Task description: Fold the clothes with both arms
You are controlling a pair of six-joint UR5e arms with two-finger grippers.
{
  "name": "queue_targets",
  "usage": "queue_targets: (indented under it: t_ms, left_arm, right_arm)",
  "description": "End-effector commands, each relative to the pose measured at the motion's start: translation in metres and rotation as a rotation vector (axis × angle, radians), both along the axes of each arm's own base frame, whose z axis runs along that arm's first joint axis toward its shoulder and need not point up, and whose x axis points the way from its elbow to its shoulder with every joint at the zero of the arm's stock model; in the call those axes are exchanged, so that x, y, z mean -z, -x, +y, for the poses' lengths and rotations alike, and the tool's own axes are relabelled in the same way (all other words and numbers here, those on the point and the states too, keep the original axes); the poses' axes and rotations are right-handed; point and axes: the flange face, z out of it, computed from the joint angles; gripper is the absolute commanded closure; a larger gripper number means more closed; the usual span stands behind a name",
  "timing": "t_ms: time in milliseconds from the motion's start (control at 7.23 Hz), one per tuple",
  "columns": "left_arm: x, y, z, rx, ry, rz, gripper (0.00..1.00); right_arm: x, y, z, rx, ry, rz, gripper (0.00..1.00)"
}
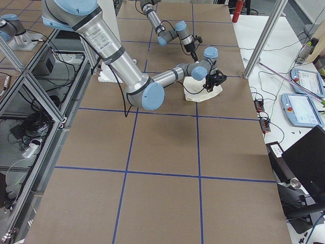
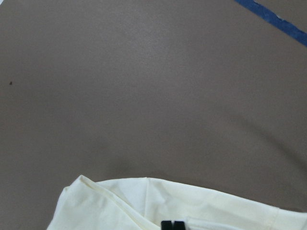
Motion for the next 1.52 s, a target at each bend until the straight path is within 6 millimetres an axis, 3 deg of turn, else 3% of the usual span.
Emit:
queue_targets:
  t_ms: [0,553,830,1245,1383]
  left_arm:
    - [0.008,-0.006,0.007,-0.046,-0.004,0.017,1.00]
    - [0.018,0.004,0.018,-0.128,-0.112,-0.005,1.00]
    - [-0.003,0.017,0.038,-0.213,-0.092,0.007,1.00]
    - [0.001,0.011,0.045,-0.230,-0.094,0.013,1.00]
    - [-0.005,0.019,0.049,-0.228,-0.096,0.013,1.00]
  right_arm:
    - [0.000,0.000,0.000,0.000,0.000,0.000,1.00]
    - [0.002,-0.001,-0.001,-0.002,-0.002,-0.002,1.00]
    - [0.002,-0.002,-0.002,-0.003,-0.002,-0.002,1.00]
    - [0.002,-0.002,-0.002,-0.003,-0.002,-0.002,1.00]
    - [0.002,-0.002,-0.002,-0.003,-0.002,-0.002,1.00]
